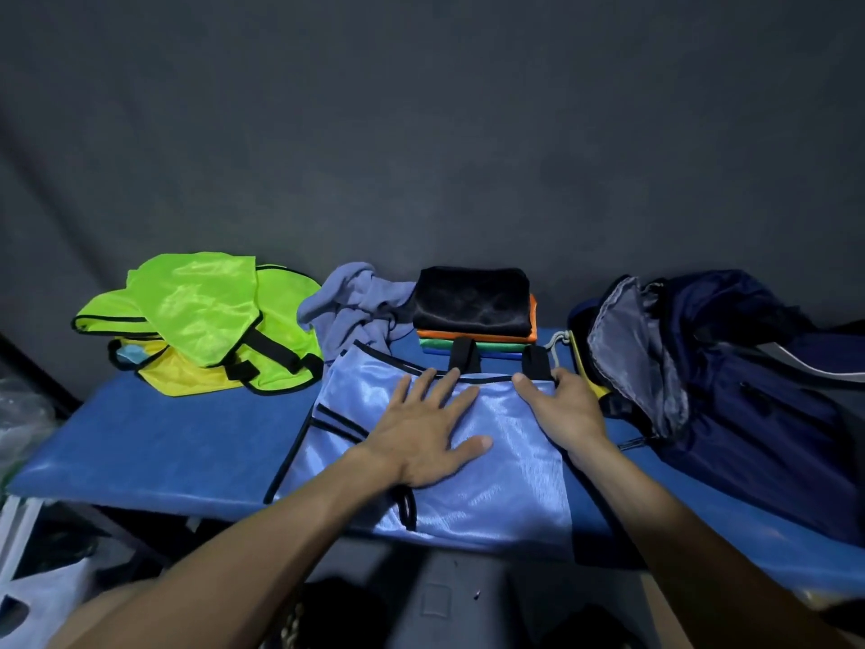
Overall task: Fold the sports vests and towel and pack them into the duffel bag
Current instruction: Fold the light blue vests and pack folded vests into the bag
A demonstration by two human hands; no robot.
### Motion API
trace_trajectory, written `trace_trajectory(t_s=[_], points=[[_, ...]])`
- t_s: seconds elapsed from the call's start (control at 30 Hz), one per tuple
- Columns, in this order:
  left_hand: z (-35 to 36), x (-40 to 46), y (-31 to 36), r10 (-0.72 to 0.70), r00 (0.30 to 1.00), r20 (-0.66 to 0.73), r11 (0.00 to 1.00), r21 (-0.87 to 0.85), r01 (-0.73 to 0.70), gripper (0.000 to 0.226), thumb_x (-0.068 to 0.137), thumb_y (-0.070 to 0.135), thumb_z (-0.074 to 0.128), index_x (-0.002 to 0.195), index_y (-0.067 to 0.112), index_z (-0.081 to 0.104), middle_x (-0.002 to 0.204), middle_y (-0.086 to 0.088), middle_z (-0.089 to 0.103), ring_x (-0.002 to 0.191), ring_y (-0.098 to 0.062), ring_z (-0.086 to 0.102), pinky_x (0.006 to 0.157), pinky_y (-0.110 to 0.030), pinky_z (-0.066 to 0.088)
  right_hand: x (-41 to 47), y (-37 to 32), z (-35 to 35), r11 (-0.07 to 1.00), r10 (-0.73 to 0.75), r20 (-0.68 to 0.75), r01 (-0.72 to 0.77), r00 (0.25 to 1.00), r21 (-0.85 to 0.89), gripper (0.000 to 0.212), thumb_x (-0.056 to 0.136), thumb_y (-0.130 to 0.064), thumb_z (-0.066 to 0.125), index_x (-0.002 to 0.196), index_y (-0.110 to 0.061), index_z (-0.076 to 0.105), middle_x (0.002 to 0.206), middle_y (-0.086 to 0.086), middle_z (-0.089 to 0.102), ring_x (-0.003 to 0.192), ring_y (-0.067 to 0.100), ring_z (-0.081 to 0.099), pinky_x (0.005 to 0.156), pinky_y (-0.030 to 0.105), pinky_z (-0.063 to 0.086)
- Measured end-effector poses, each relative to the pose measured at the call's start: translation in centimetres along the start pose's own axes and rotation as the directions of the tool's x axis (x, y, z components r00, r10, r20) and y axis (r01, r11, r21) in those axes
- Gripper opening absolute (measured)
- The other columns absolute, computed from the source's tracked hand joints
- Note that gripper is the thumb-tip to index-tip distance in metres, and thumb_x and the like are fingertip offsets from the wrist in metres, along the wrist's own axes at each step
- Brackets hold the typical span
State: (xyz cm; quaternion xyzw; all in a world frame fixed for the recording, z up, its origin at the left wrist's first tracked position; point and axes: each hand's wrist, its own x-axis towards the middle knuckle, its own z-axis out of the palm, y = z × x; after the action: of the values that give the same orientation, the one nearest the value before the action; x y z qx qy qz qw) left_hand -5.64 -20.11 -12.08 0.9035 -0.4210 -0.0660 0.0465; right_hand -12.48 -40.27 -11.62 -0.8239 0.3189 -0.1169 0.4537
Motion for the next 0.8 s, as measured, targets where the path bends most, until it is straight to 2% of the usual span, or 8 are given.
trace_trajectory(t_s=[0.07,0.17,0.3,0.4,0.53,0.63,0.73,0.8], points=[[-0.9,1.0,-0.1,-0.038,0.973,-0.228,0.999,-0.037,0.03,0.053,0.1,0.061,0.039,0.142,0.028,0.045,0.144,-0.001,0.047,0.131,-0.029,0.043,0.107,-0.044,0.034,-0.4,0.0,0.0,1.0,-0.018,0.017,0.018,1.0,-0.007,0.068,0.085,-0.062,0.069,0.128,-0.01,0.06,0.116,0.006,0.07,0.106,0.028,0.067,0.089,0.042,0.056],[-2.1,3.6,-1.0,-0.238,0.886,-0.397,0.961,-0.226,0.156,0.025,0.103,0.042,0.049,0.112,0.021,0.06,0.108,-0.002,0.065,0.104,-0.03,0.059,0.079,-0.041,0.039,-0.9,0.0,-0.1,0.999,-0.036,0.013,0.036,0.999,0.007,0.068,0.083,-0.06,0.072,0.129,-0.011,0.059,0.118,0.004,0.07,0.109,0.027,0.067,0.091,0.042,0.056],[-2.3,6.2,-2.1,-0.397,0.892,-0.215,0.854,-0.442,0.273,0.015,0.103,0.04,0.056,0.1,0.026,0.062,0.092,0.005,0.07,0.096,-0.024,0.063,0.087,-0.041,0.042,-1.6,0.1,-0.4,0.998,-0.056,0.025,0.055,0.998,0.042,0.041,0.09,-0.046,0.073,0.119,-0.02,0.061,0.109,-0.01,0.065,0.109,0.02,0.065,0.082,0.03,0.048],[-2.4,7.3,-2.0,-0.305,0.934,-0.187,0.795,-0.589,0.142,0.03,0.1,0.033,0.064,0.072,0.026,0.055,0.068,0.011,0.057,0.07,-0.014,0.053,0.076,-0.036,0.042,-1.8,0.3,-0.4,0.996,-0.071,0.041,0.069,0.997,0.064,0.057,0.092,-0.044,0.072,0.139,-0.015,0.054,0.118,-0.013,0.055,0.117,0.014,0.056,0.088,0.026,0.041],[-3.3,7.2,-1.5,-0.248,0.962,-0.118,0.574,-0.817,0.048,0.023,0.095,0.025,0.072,0.075,0.017,0.067,0.068,0.009,0.059,0.061,-0.002,0.051,0.064,-0.017,0.041,-1.3,1.0,-0.6,0.991,-0.076,0.065,0.069,0.995,0.113,0.059,0.091,-0.047,0.072,0.139,-0.017,0.055,0.128,-0.011,0.06,0.123,0.013,0.057,0.092,0.026,0.044],[-4.3,6.9,-2.3,-0.145,0.989,0.004,0.419,-0.906,0.065,0.023,0.095,0.023,0.073,0.074,0.017,0.066,0.07,0.006,0.062,0.063,-0.005,0.055,0.065,-0.016,0.044,-0.9,1.3,-0.8,0.984,-0.047,0.098,0.03,0.994,0.175,0.063,0.092,-0.047,0.071,0.143,-0.015,0.053,0.14,-0.004,0.058,0.128,0.014,0.053,0.092,0.025,0.04],[-4.5,7.0,-2.8,-0.122,0.991,0.053,0.405,-0.909,0.098,0.025,0.093,0.023,0.075,0.072,0.018,0.063,0.071,-0.002,0.053,0.065,-0.012,0.047,0.065,-0.021,0.04,-0.4,1.3,-0.7,0.973,-0.001,0.115,-0.026,0.993,0.23,0.043,0.093,-0.047,0.07,0.128,-0.023,0.062,0.135,-0.005,0.062,0.123,0.018,0.059,0.095,0.032,0.049],[-4.0,7.6,-2.6,-0.251,0.968,0.002,0.41,-0.905,0.108,0.024,0.087,0.022,0.081,0.071,0.018,0.064,0.068,0.003,0.052,0.061,-0.008,0.047,0.066,-0.02,0.04,0.0,1.5,-0.6,0.963,0.018,0.129,-0.052,0.991,0.265,0.022,0.091,-0.045,0.073,0.107,-0.031,0.066,0.118,-0.005,0.071,0.108,0.018,0.067,0.098,0.041,0.055]])
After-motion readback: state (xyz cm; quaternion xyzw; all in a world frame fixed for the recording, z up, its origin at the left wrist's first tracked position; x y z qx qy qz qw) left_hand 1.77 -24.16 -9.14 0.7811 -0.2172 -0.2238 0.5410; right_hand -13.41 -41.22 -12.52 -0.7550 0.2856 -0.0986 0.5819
